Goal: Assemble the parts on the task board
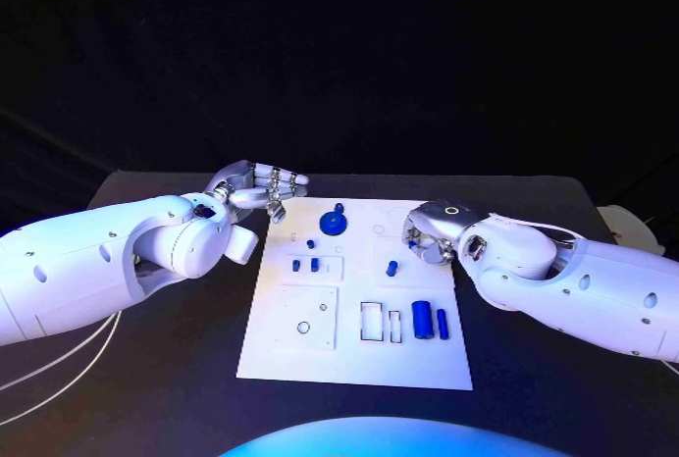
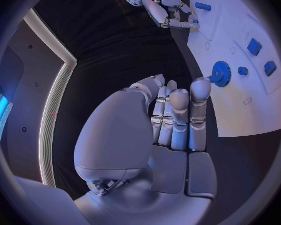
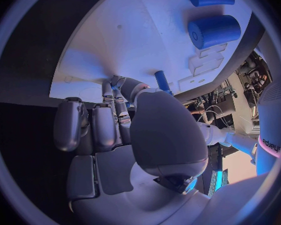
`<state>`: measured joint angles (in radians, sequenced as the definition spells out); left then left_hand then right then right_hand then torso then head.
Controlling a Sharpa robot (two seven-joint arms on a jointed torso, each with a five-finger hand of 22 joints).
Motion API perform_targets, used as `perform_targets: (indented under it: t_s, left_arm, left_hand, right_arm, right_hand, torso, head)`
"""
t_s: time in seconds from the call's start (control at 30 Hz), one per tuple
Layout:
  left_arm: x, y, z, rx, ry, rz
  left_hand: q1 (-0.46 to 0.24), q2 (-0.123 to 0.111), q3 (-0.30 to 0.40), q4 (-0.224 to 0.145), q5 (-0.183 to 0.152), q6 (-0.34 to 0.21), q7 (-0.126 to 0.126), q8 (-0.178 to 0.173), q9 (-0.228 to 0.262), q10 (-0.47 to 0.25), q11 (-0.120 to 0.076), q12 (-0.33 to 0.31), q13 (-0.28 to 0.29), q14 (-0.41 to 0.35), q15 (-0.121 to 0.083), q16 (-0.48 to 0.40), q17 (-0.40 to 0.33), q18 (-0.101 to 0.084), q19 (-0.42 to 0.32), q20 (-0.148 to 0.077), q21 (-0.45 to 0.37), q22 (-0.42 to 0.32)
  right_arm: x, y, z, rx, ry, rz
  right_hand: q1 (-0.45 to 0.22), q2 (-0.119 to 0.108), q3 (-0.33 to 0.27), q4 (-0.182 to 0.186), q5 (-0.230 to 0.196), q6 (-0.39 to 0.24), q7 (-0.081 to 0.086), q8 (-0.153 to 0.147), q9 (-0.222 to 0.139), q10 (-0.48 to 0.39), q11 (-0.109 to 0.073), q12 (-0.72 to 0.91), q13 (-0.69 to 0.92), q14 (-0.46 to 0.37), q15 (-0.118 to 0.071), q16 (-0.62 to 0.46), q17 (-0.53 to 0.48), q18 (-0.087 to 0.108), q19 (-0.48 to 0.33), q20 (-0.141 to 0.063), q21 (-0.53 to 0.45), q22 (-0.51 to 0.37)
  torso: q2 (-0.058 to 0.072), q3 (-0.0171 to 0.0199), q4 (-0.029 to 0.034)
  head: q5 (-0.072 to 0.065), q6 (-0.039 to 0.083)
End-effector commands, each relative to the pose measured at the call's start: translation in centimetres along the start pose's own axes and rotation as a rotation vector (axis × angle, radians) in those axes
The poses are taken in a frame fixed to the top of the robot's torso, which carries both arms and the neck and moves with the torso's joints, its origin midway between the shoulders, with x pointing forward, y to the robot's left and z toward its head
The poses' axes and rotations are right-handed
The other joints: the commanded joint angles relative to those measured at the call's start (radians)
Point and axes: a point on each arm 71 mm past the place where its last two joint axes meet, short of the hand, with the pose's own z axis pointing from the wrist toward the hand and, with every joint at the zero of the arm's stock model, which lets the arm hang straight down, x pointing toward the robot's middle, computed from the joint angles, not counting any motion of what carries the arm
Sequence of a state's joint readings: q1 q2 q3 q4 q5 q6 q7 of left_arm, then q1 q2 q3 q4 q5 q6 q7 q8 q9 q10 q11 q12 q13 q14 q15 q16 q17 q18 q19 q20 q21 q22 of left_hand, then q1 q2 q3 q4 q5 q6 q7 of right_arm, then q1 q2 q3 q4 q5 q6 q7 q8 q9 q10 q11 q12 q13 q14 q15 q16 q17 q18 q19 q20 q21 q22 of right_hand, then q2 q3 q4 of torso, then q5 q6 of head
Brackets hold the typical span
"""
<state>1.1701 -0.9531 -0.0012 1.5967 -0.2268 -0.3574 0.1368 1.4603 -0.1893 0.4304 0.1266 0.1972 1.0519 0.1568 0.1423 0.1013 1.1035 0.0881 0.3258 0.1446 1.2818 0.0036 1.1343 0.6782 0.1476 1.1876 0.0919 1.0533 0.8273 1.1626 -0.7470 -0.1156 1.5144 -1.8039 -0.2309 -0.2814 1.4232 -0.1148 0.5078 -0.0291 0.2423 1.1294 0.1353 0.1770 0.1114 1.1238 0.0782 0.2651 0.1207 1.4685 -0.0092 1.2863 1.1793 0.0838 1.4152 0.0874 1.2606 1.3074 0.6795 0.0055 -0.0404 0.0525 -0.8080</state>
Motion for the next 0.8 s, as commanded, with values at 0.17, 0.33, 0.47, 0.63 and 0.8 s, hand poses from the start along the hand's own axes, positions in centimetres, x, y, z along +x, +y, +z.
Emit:
perform_targets:
  t_s: [0.17, 0.33, 0.47, 0.63, 0.8]
  left_arm:
    - [0.3, -0.1, 0.0, 0.001, 0.022, 0.009]
    - [0.2, 0.0, 0.1, 0.001, 0.023, 0.02]
    - [0.2, 0.0, 0.1, -0.001, 0.026, 0.022]
    - [0.3, 0.0, 0.2, 0.0, 0.028, 0.023]
    - [0.4, 0.0, 0.3, 0.0, 0.03, 0.023]
  left_hand:
    - [0.0, 0.012, 0.002, -0.007, 0.001, -0.006, 0.006, 0.0, -0.002, -0.012, 0.0, 0.006, 0.001, -0.004, 0.005, -0.006, -0.003, 0.011, -0.002, 0.005, -0.006, -0.003]
    - [0.003, 0.014, 0.003, -0.011, 0.002, -0.01, 0.007, -0.001, -0.003, -0.016, 0.002, 0.007, 0.002, -0.007, 0.006, -0.009, -0.009, 0.013, -0.006, 0.006, -0.012, -0.011]
    - [0.003, 0.014, 0.003, -0.012, 0.002, -0.012, 0.009, -0.002, -0.003, -0.019, 0.003, 0.007, 0.002, -0.009, 0.007, -0.011, -0.011, 0.013, -0.009, 0.007, -0.016, -0.015]
    - [0.002, 0.014, 0.002, -0.013, 0.002, -0.014, 0.01, -0.003, -0.004, -0.021, 0.004, 0.008, 0.002, -0.01, 0.008, -0.012, -0.013, 0.014, -0.011, 0.007, -0.019, -0.019]
    - [0.001, 0.015, 0.002, -0.014, 0.002, -0.018, 0.011, -0.004, -0.005, -0.026, 0.006, 0.008, 0.002, -0.015, 0.009, -0.017, -0.021, 0.016, -0.016, 0.008, -0.025, -0.027]
  right_arm:
    - [0.4, 0.1, -0.4, 0.012, -0.015, -0.009]
    - [0.1, 0.2, -0.7, 0.005, -0.047, 0.002]
    - [-0.3, 0.2, -0.9, 0.003, -0.068, 0.008]
    - [-0.9, 0.4, -1.3, -0.003, -0.094, 0.017]
    - [-1.6, 1.0, -2.1, -0.017, -0.121, 0.035]
  right_hand:
    - [-0.012, 0.003, 0.002, 0.0, -0.005, 0.009, -0.002, 0.004, 0.001, 0.024, -0.012, -0.004, 0.0, 0.032, -0.006, 0.008, 0.003, -0.017, 0.01, 0.001, 0.016, 0.107]
    - [-0.017, 0.003, 0.001, 0.001, -0.006, 0.01, -0.003, 0.004, 0.002, 0.027, -0.013, -0.006, -0.001, 0.033, -0.006, 0.01, 0.005, -0.021, 0.017, 0.001, 0.031, 0.116]
    - [-0.02, 0.002, 0.0, 0.001, -0.006, 0.011, -0.003, 0.003, 0.002, 0.027, -0.013, -0.007, -0.001, 0.033, -0.006, 0.011, 0.005, -0.021, 0.019, 0.001, 0.034, 0.118]
    - [-0.022, 0.002, 0.0, 0.001, -0.006, 0.011, -0.003, 0.003, 0.002, 0.028, -0.013, -0.007, -0.002, 0.033, -0.007, 0.011, 0.005, -0.022, 0.021, 0.001, 0.038, 0.12]
    - [-0.025, 0.002, 0.001, 0.0, 0.001, 0.011, -0.004, 0.002, 0.002, 0.029, -0.014, -0.01, -0.002, 0.033, -0.007, 0.012, 0.005, -0.023, 0.023, 0.001, 0.042, 0.123]
  torso:
    - [-0.001, -0.0006, 0.0007]
    - [-0.001, -0.0008, 0.0012]
    - [-0.002, -0.0011, 0.0005]
    - [-0.001, -0.0006, -0.0001]
    - [-0.002, -0.0005, -0.0003]
  head:
    - [-0.001, 0.003]
    - [-0.002, 0.008]
    - [0.0, 0.01]
    - [0.001, 0.012]
    - [0.005, 0.013]
